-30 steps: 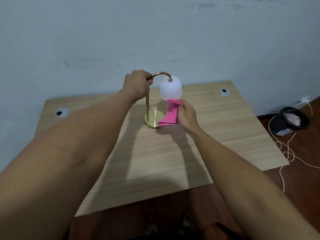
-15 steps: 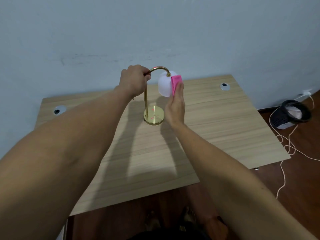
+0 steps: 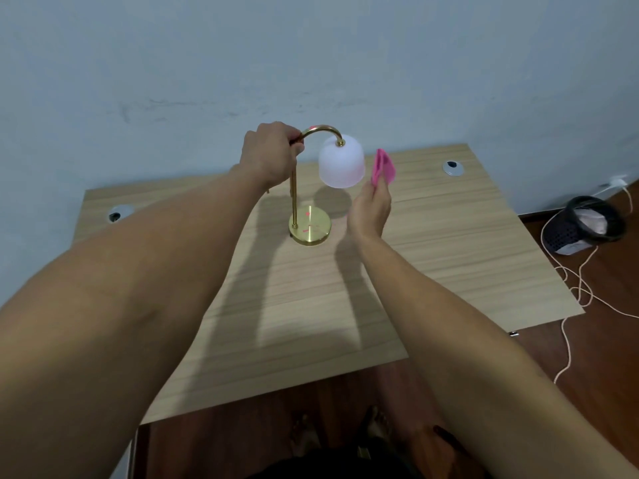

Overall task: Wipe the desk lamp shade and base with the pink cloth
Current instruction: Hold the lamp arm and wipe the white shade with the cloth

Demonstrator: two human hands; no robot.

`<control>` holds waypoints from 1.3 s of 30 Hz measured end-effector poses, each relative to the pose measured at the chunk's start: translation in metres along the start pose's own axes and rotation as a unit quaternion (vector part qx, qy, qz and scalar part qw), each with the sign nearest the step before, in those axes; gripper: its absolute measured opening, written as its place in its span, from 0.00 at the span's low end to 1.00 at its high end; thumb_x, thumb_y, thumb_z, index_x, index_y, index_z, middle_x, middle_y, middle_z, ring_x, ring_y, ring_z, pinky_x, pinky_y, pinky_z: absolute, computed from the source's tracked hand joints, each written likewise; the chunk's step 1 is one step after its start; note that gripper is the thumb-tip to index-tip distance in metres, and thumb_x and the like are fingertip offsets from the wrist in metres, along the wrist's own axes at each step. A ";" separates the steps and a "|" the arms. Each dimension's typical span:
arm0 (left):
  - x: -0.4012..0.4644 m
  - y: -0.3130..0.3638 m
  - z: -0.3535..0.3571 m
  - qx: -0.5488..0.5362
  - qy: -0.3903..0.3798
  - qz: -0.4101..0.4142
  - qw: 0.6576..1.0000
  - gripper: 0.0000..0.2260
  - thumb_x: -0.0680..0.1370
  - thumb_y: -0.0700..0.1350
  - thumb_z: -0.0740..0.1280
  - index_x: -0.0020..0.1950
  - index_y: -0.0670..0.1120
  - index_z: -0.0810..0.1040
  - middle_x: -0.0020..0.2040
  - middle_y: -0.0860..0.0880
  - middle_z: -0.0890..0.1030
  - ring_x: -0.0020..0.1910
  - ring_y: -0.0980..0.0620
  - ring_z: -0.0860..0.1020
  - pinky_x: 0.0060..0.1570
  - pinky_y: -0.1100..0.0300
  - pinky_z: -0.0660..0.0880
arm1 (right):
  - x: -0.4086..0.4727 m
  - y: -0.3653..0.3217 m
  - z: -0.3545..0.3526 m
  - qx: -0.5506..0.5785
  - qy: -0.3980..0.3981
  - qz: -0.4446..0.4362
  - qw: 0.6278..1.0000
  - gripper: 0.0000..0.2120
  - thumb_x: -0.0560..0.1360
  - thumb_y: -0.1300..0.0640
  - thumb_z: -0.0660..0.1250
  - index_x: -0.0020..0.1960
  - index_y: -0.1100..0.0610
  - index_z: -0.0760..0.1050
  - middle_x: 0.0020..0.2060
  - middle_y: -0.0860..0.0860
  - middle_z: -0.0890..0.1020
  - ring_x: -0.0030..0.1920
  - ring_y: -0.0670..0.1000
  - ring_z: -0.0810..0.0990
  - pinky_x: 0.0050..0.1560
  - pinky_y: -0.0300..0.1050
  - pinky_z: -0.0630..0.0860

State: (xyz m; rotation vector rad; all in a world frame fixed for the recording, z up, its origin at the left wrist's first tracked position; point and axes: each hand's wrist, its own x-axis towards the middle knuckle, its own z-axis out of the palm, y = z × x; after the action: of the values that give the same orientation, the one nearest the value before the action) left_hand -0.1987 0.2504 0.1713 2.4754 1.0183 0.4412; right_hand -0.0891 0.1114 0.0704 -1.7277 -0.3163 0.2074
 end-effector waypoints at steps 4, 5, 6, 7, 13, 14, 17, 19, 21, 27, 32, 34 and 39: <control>0.001 0.000 0.000 0.004 0.000 0.005 1.000 0.10 0.82 0.46 0.63 0.49 0.47 0.83 0.41 0.45 0.83 0.46 0.39 0.79 0.51 0.48 0.74 | -0.016 -0.001 0.009 -0.087 -0.098 -0.121 0.984 0.28 0.84 0.61 0.53 0.83 0.50 0.56 0.81 0.50 0.64 0.77 0.54 0.69 0.75 0.50 0.67; 0.001 0.001 0.000 0.004 0.001 0.006 1.000 0.10 0.82 0.46 0.63 0.49 0.47 0.83 0.41 0.45 0.83 0.46 0.39 0.79 0.51 0.48 0.73 | -0.024 0.003 0.008 -0.097 -0.100 -0.114 0.984 0.29 0.84 0.63 0.54 0.83 0.52 0.54 0.82 0.50 0.61 0.78 0.54 0.66 0.74 0.45 0.66; 0.001 0.000 -0.001 0.005 0.002 0.005 1.000 0.10 0.82 0.46 0.63 0.49 0.47 0.83 0.41 0.45 0.83 0.46 0.39 0.79 0.51 0.49 0.73 | -0.030 0.007 0.006 -0.105 -0.102 -0.097 0.985 0.30 0.83 0.64 0.54 0.83 0.53 0.54 0.82 0.50 0.60 0.76 0.53 0.68 0.70 0.40 0.66; 0.001 0.000 0.000 0.005 0.002 0.004 1.000 0.10 0.82 0.46 0.63 0.49 0.47 0.84 0.41 0.45 0.83 0.46 0.39 0.79 0.51 0.49 0.73 | -0.036 0.014 0.004 -0.110 -0.104 -0.076 0.985 0.30 0.83 0.65 0.54 0.83 0.51 0.56 0.81 0.51 0.63 0.72 0.54 0.72 0.65 0.40 0.69; 0.000 0.000 0.001 0.003 0.003 0.000 1.000 0.10 0.82 0.46 0.63 0.50 0.48 0.84 0.42 0.45 0.83 0.46 0.40 0.79 0.53 0.47 0.75 | -0.016 0.025 -0.005 0.056 -0.006 0.227 0.972 0.18 0.80 0.64 0.56 0.63 0.60 0.81 0.49 0.53 0.81 0.51 0.57 0.81 0.49 0.47 0.75; 0.000 0.000 0.001 0.004 0.003 0.000 1.000 0.10 0.82 0.47 0.63 0.50 0.48 0.84 0.42 0.45 0.83 0.47 0.40 0.79 0.54 0.47 0.75 | -0.009 0.023 -0.008 0.086 0.018 0.241 0.966 0.17 0.80 0.65 0.57 0.61 0.62 0.81 0.48 0.54 0.81 0.52 0.58 0.81 0.49 0.48 0.75; 0.000 0.001 0.000 0.005 0.005 -0.001 1.000 0.10 0.82 0.47 0.63 0.51 0.48 0.84 0.42 0.46 0.83 0.46 0.40 0.79 0.53 0.47 0.76 | -0.002 0.005 -0.009 0.065 0.010 0.132 0.989 0.17 0.82 0.60 0.58 0.67 0.56 0.80 0.52 0.53 0.84 0.54 0.54 0.80 0.56 0.48 0.76; 0.000 0.001 0.000 0.006 0.004 -0.001 1.000 0.10 0.82 0.47 0.63 0.50 0.48 0.84 0.42 0.46 0.83 0.46 0.40 0.79 0.52 0.48 0.75 | -0.005 -0.002 -0.004 0.039 -0.032 0.051 0.997 0.23 0.82 0.57 0.56 0.74 0.44 0.73 0.63 0.51 0.82 0.57 0.51 0.79 0.60 0.45 0.77; 0.000 0.001 0.001 0.005 0.004 -0.001 1.000 0.10 0.82 0.47 0.63 0.50 0.48 0.84 0.42 0.45 0.83 0.46 0.40 0.79 0.52 0.48 0.75 | -0.011 -0.003 0.007 -0.005 -0.058 0.002 0.998 0.26 0.82 0.55 0.54 0.78 0.40 0.66 0.65 0.52 0.82 0.58 0.55 0.81 0.62 0.49 0.78; 0.000 0.000 -0.001 0.007 0.004 0.002 1.000 0.10 0.82 0.47 0.63 0.51 0.48 0.84 0.43 0.45 0.84 0.47 0.40 0.79 0.52 0.49 0.73 | -0.021 0.009 0.009 -0.027 -0.031 0.170 0.985 0.14 0.80 0.61 0.57 0.53 0.59 0.81 0.49 0.59 0.85 0.54 0.63 0.82 0.55 0.53 0.80; 0.000 -0.001 -0.001 0.001 0.002 0.000 1.000 0.10 0.82 0.46 0.63 0.49 0.47 0.83 0.41 0.45 0.83 0.46 0.39 0.79 0.50 0.50 0.72 | 0.016 -0.022 -0.007 0.090 0.069 0.198 0.974 0.14 0.78 0.55 0.55 0.45 0.56 0.79 0.40 0.53 0.82 0.47 0.63 0.83 0.51 0.57 0.81; 0.001 0.000 0.000 0.002 0.002 0.001 1.000 0.10 0.82 0.46 0.63 0.49 0.47 0.83 0.42 0.45 0.83 0.46 0.39 0.79 0.49 0.51 0.72 | 0.029 -0.035 -0.010 0.073 0.049 0.080 0.993 0.14 0.79 0.50 0.55 0.49 0.54 0.78 0.41 0.49 0.80 0.47 0.58 0.79 0.51 0.48 0.76; 0.002 0.000 0.000 0.009 0.003 -0.002 1.000 0.10 0.82 0.46 0.63 0.49 0.47 0.84 0.44 0.46 0.84 0.47 0.40 0.79 0.51 0.48 0.76 | 0.041 -0.054 0.006 -0.015 -0.139 -0.108 0.984 0.20 0.80 0.56 0.55 0.66 0.49 0.79 0.59 0.46 0.85 0.58 0.46 0.80 0.61 0.43 0.75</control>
State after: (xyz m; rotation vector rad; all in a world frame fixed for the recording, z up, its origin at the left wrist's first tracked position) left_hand -0.1976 0.2513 0.1717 2.4890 1.0326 0.4395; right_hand -0.0574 0.1384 0.1241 -1.6809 -0.7100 0.2864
